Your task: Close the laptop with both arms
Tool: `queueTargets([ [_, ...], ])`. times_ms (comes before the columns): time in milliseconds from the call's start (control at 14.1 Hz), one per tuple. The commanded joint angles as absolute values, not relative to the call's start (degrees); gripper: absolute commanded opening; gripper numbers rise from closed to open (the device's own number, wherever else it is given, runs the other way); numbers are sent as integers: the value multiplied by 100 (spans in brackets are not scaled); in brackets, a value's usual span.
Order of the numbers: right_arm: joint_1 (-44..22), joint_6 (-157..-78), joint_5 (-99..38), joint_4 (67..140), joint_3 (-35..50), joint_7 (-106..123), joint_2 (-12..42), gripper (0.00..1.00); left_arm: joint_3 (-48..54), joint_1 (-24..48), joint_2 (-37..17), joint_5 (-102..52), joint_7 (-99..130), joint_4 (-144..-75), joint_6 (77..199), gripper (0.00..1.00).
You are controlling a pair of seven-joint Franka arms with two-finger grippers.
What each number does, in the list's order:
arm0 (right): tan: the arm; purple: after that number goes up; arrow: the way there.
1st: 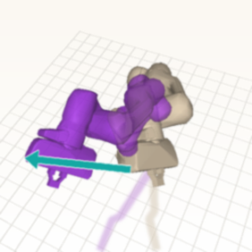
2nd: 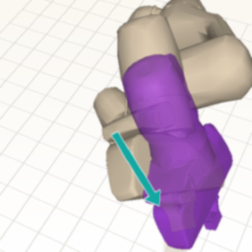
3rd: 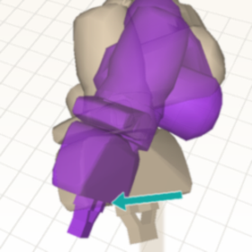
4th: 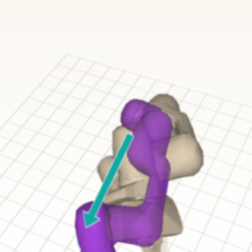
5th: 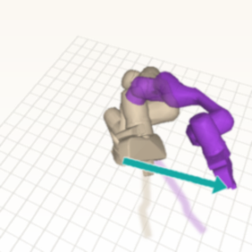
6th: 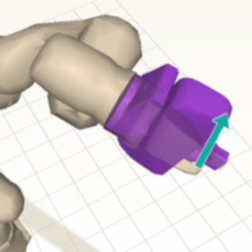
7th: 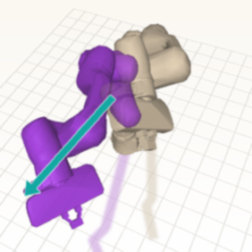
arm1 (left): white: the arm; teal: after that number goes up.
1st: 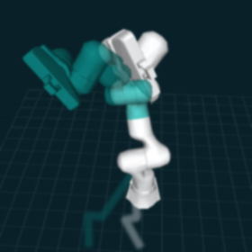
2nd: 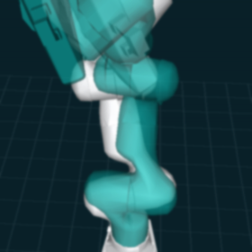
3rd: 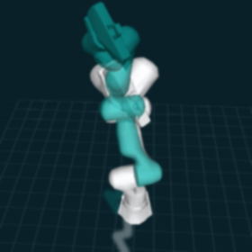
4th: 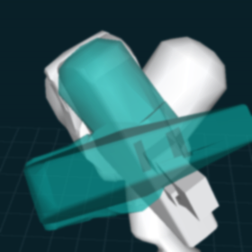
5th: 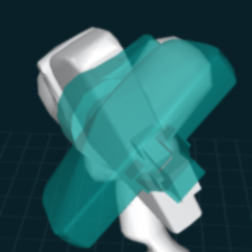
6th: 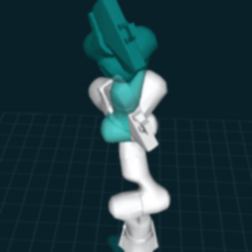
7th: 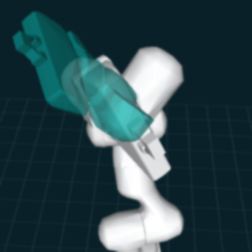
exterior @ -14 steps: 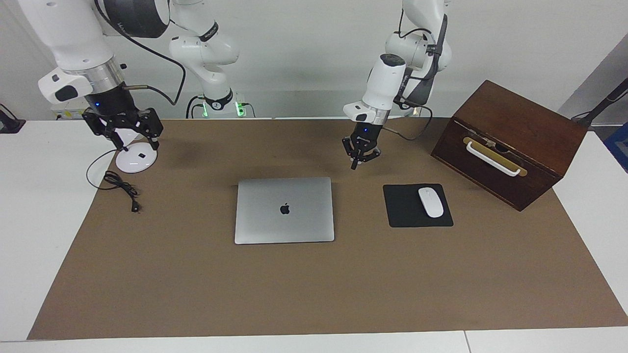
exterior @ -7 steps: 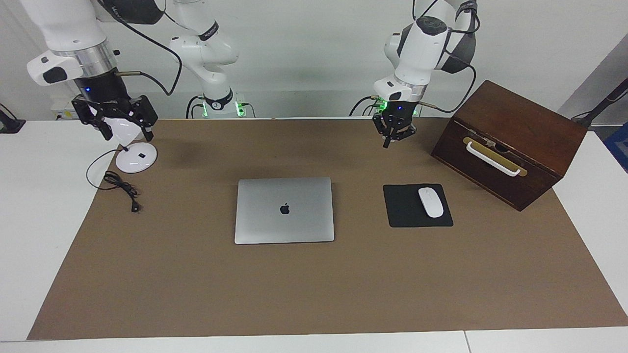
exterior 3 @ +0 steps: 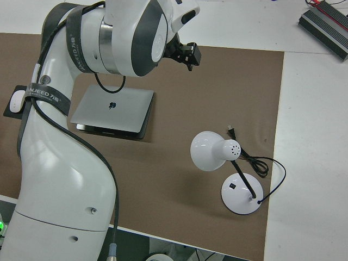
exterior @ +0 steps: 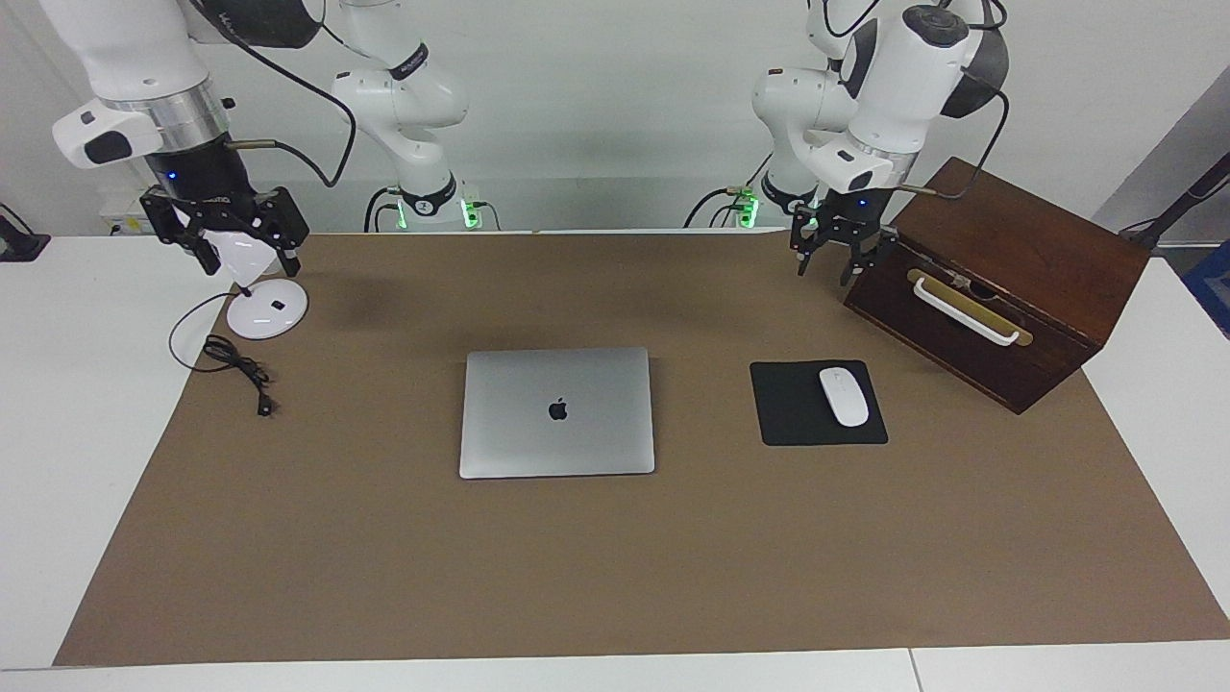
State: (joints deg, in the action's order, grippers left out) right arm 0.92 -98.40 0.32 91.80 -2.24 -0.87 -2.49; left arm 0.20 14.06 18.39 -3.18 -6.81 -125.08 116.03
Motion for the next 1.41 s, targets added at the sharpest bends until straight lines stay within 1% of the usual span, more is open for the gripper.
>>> queueTargets([
  [0, 255, -9765, 307, 9220, -79, 210, -308, 100, 79, 846, 1732, -272, -721, -12139, 11330, 100],
  [141, 255, -9738, 325, 9193, -79, 211, -308, 100, 88, 520, 1653, -272, -721, -11779, 11076, 100],
  [424, 255, -9659, 308, 9193, -70, 211, -308, 100, 79, 168, 1109, -264, -712, -10717, 10425, 100],
  [636, 255, -9633, 255, 9193, -70, 228, -299, 100, 70, 114, 774, -272, -703, -10065, 10091, 100],
  [778, 272, -9607, 229, 9185, -79, 229, -290, 100, 70, 9, 651, -281, -703, -9792, 9915, 100],
  [919, 281, -9571, 220, 9185, -79, 229, -281, 100, 70, 9, 371, -264, -703, -9459, 9678, 100],
  [990, 281, -9502, 220, 9193, -79, 229, -273, 100, 70, 0, 273, -255, -703, -9396, 9651, 100],
  [1343, 281, -8896, 220, 9176, -53, 229, -272, 100, 79, 26, 246, -27, -703, -9527, 9686, 100],
])
